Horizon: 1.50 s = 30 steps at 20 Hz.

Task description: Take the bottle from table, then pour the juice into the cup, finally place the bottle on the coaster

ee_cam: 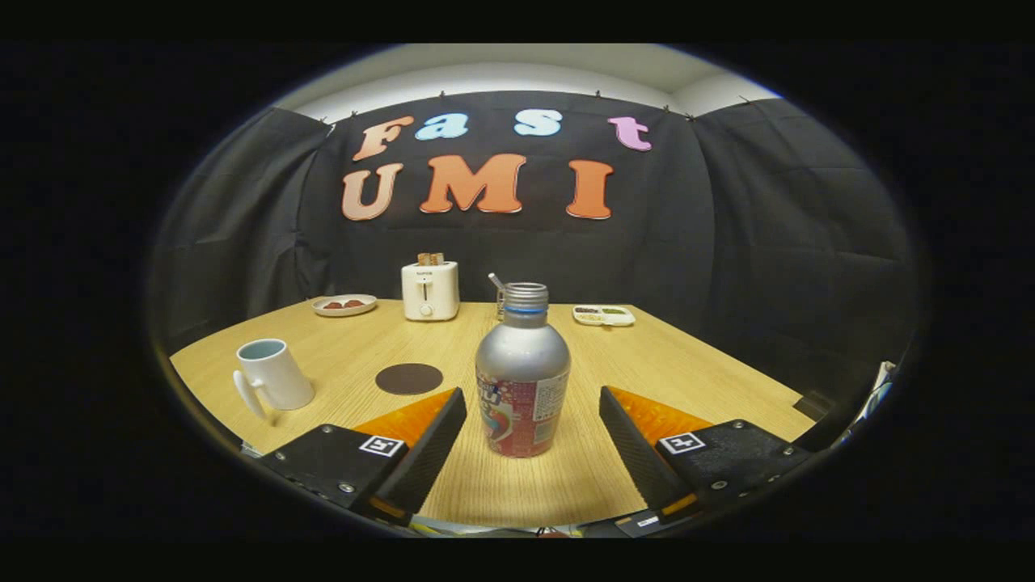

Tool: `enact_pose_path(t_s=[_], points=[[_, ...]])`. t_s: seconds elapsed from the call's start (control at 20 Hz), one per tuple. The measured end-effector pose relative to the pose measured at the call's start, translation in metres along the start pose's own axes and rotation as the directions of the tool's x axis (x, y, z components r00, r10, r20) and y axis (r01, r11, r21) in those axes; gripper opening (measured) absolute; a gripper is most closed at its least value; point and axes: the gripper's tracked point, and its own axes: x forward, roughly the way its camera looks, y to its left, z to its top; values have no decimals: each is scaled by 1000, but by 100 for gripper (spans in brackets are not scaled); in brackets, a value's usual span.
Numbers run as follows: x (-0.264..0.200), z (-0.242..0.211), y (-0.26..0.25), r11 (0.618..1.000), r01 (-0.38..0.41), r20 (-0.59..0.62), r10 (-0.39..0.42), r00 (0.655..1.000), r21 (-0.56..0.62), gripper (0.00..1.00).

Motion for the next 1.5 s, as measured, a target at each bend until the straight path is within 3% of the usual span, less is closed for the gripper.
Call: enact_pose_path(t_s=[1.05, 1.5], points=[[33, -22, 11, 1000, -11, -61, 11, 998, 7, 99], [33, -24, 15, 1000, -13, -87, 14, 996, 10, 79]])
